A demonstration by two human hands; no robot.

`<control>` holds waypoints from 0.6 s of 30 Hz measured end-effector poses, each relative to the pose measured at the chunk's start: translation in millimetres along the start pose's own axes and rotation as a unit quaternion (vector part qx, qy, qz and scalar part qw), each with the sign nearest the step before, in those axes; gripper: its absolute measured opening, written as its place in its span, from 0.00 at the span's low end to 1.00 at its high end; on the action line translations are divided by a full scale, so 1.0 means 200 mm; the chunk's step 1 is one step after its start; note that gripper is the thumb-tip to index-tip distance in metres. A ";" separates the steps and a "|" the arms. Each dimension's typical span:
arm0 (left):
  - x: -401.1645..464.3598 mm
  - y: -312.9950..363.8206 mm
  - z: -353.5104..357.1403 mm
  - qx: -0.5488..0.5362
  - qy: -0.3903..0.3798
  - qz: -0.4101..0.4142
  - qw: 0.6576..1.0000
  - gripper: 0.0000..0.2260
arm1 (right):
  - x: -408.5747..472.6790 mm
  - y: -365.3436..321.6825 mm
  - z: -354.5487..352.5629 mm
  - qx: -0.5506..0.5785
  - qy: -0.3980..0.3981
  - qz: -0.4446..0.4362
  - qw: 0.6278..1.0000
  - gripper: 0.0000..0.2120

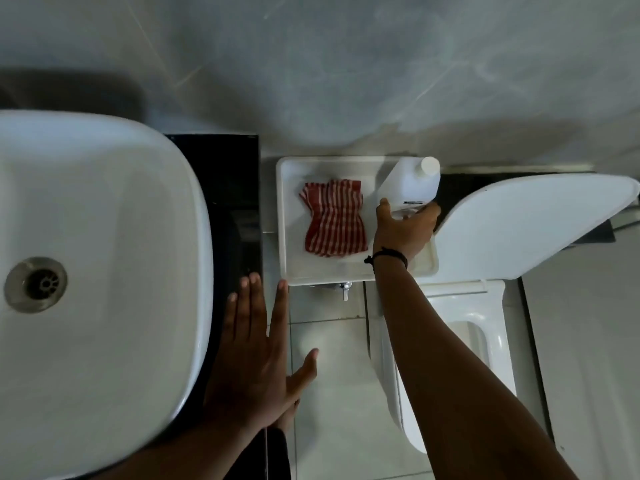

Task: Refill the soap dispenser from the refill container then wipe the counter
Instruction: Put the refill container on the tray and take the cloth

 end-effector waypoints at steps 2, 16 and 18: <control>0.00 0.00 0.00 -0.001 0.004 0.000 1.000 0.49 | 0.01 -0.03 0.06 -0.023 0.005 -0.003 1.000 0.38; -0.02 -0.01 0.01 -0.002 0.001 -0.011 1.000 0.49 | -0.42 -0.01 0.21 -0.312 -0.305 -0.185 0.880 0.33; -0.02 0.00 0.01 -0.006 0.000 -0.012 1.000 0.49 | -0.40 0.01 0.28 -0.349 -0.338 -0.218 0.846 0.36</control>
Point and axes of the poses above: each hand's wrist, its own x-axis towards the middle knuckle, its own z-axis out of the palm, y = z × x, the point moved 1 cm from there along x, towards the middle knuckle, and after that the axes turned 9 degrees about y, right-handed, at the moved point
